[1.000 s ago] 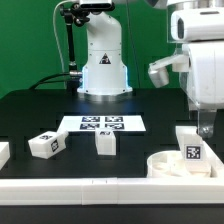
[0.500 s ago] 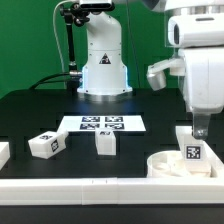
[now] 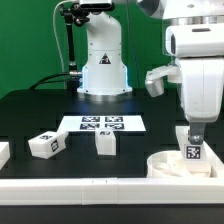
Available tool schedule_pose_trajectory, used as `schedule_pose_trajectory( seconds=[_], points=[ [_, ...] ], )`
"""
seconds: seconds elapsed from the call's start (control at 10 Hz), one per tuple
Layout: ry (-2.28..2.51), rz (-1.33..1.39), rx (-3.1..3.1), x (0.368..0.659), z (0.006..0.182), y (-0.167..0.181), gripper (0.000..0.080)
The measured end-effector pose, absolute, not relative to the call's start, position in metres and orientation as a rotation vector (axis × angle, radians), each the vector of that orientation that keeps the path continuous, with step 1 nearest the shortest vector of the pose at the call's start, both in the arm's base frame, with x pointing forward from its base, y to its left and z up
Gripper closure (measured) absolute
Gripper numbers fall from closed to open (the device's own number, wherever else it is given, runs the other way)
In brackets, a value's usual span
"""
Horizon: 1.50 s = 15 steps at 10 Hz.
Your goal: Assemble stool
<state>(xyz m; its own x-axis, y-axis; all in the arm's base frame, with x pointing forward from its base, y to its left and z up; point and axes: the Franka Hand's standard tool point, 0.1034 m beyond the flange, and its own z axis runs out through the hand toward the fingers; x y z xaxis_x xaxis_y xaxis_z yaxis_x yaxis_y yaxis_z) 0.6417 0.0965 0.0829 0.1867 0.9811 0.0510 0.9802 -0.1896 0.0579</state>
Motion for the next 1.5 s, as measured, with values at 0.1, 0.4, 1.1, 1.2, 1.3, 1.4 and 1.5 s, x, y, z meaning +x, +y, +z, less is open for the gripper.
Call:
schedule_pose_trajectory(
  seconds=[0.1, 0.4, 1.1, 1.2, 1.3, 1.4, 1.5],
  points=[
    [1.991, 0.117, 2.413, 0.6416, 0.0825, 0.0967, 0.0417],
    [1.968, 0.115, 2.434, 0.6431, 0.0824, 0.0948, 0.0463],
    [1.513, 0.115, 2.757, 0.6427, 0.0819, 0.0943, 0.0462],
    [1.461, 0.115, 2.787, 0.6426, 0.0819, 0.0943, 0.0462],
    [1.332, 0.114, 2.855, 0.6424, 0.0817, 0.0948, 0.0462],
    [1.141, 0.112, 2.943, 0.6416, 0.0814, 0.0979, 0.0462],
    [1.037, 0.109, 2.984, 0.6412, 0.0812, 0.0992, 0.0462]
  ],
)
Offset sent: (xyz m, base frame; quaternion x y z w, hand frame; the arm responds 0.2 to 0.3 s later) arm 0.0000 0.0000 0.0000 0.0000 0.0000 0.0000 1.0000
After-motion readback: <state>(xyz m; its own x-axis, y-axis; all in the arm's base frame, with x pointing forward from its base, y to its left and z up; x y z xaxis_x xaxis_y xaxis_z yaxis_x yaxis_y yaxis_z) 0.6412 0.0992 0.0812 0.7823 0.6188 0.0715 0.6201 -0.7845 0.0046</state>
